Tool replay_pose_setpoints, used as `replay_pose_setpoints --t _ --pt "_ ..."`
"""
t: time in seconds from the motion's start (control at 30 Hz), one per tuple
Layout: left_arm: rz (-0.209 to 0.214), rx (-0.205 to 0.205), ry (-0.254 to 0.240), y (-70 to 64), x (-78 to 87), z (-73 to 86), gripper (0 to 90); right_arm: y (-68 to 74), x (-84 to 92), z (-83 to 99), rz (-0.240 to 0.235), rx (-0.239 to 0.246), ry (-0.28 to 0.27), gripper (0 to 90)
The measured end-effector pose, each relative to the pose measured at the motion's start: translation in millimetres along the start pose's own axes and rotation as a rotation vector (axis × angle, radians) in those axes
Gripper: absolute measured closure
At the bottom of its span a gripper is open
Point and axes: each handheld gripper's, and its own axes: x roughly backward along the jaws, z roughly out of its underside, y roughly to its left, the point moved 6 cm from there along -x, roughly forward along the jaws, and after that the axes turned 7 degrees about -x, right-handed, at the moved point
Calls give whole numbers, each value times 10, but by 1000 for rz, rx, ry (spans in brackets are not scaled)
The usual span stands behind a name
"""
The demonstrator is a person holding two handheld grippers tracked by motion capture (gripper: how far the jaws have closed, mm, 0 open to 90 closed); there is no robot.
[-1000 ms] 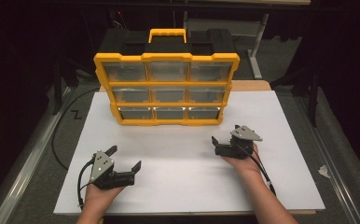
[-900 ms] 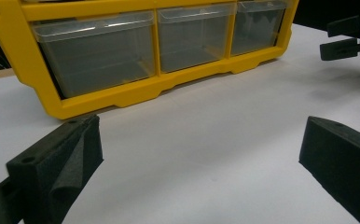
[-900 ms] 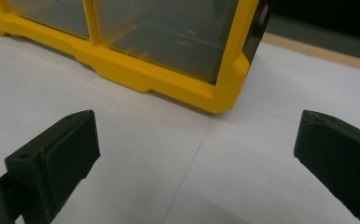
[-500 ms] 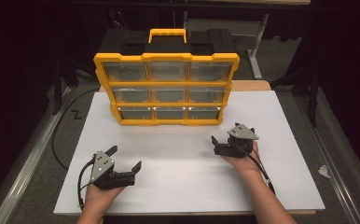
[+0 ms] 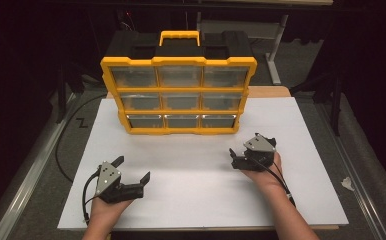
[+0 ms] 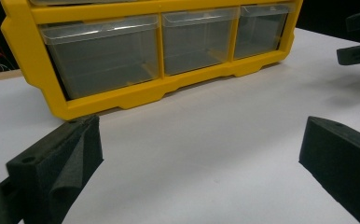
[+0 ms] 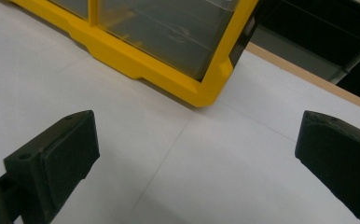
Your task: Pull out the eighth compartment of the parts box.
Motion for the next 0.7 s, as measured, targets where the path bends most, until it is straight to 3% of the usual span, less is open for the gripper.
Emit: replay_pose_setpoints --t 0.2,0.23,0.43,0.6,0.7 --pt "3 -2 -4 7 3 -2 3 -3 -4 69 29 74 43 8" --pt "2 -3 -5 11 3 -3 3 5 -10 97 38 105 57 8" --pt "4 -9 -6 11 6 -6 3 53 -19 159 47 162 91 8" --pt "3 -8 -5 13 2 -4 3 70 -12 158 53 187 89 8" --pt "3 -11 -2 12 0 -1 3 73 5 143 67 230 80 8"
